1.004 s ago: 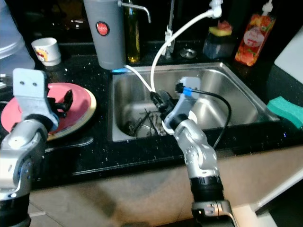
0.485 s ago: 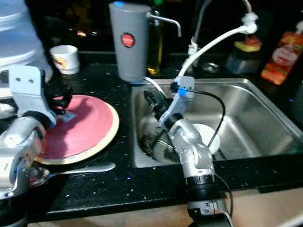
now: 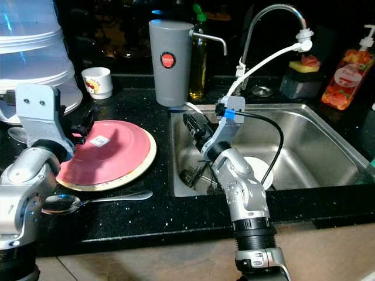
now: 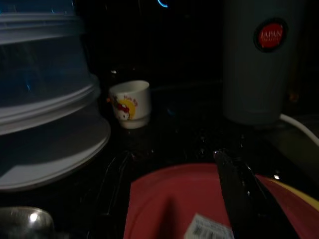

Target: Kitchen organization

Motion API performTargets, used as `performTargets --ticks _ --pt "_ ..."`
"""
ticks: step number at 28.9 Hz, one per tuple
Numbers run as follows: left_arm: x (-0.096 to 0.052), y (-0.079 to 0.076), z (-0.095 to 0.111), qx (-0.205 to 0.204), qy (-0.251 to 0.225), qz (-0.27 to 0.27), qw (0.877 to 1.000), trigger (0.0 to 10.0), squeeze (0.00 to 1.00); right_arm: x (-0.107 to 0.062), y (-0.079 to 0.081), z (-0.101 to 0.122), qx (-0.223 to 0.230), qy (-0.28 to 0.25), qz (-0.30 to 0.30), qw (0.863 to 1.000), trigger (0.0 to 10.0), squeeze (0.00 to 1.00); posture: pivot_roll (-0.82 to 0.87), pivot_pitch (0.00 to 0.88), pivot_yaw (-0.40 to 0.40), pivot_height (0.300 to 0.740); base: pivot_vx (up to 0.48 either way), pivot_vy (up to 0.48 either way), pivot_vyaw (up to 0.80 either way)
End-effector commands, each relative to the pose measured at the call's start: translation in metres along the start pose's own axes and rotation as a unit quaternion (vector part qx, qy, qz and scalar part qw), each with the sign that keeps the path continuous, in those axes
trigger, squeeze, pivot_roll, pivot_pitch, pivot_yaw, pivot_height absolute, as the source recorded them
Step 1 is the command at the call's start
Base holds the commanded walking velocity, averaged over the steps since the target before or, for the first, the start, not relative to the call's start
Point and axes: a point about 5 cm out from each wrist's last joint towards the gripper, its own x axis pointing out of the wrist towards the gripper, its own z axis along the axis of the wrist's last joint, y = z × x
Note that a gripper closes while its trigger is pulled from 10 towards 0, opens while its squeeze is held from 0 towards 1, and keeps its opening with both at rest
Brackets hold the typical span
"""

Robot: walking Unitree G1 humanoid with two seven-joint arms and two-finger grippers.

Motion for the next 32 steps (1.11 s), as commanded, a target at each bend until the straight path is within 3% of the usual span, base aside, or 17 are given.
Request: performTargets --ticks 1,8,20,23,29,30,31,32 --pt "-0.001 -0.003 -0.004 0.005 0.016 -0.006 1.000 10.0 0.00 -0.002 -0.002 -0.003 0.006 0.007 -0.001 1.000 10.0 0.00 0.10 0.063 -0.027 0.740 0.000 0.000 0.00" --pt "0.000 0.001 -0.008 0.023 0.030 -0.005 0.999 10.0 0.00 0.000 -0.003 -0.005 0.023 0.007 -0.012 1.000 10.0 0.00 0.10 0.063 -0.027 0.740 0.000 0.000 0.00" --pt "0.012 -0.006 -0.004 0.031 0.042 -0.053 0.997 10.0 0.00 -0.010 -0.010 -0.018 0.067 -0.006 -0.059 0.996 10.0 0.00 0.16 0.068 0.073 0.740 0.000 0.000 0.00" --pt "0.014 -0.005 -0.007 0.037 0.066 -0.049 0.996 10.0 0.00 -0.015 -0.013 -0.020 0.070 -0.008 -0.069 0.995 10.0 0.00 0.17 0.066 0.091 0.740 0.000 0.000 0.00" --pt "0.014 0.017 -0.014 0.046 0.115 -0.002 0.992 10.0 0.00 -0.014 -0.014 -0.019 0.068 -0.007 -0.065 0.996 10.0 0.00 0.16 0.064 0.074 0.740 0.000 0.000 0.00" --pt "0.014 0.022 -0.014 0.047 0.115 -0.003 0.992 10.0 0.61 -0.013 -0.012 -0.018 0.065 -0.005 -0.058 0.996 10.0 0.00 0.15 0.063 0.059 0.740 0.000 0.000 0.00" --pt "0.013 0.031 -0.015 0.035 0.115 0.000 0.993 10.0 1.00 -0.010 -0.010 -0.016 0.060 -0.002 -0.046 0.997 10.0 0.00 0.14 0.060 0.050 0.740 0.000 0.000 0.00" --pt "0.013 0.033 -0.016 0.032 0.116 0.001 0.993 10.0 1.00 -0.010 -0.009 -0.016 0.059 -0.001 -0.043 0.997 10.0 0.00 0.14 0.060 0.050 0.740 0.000 0.000 0.00"
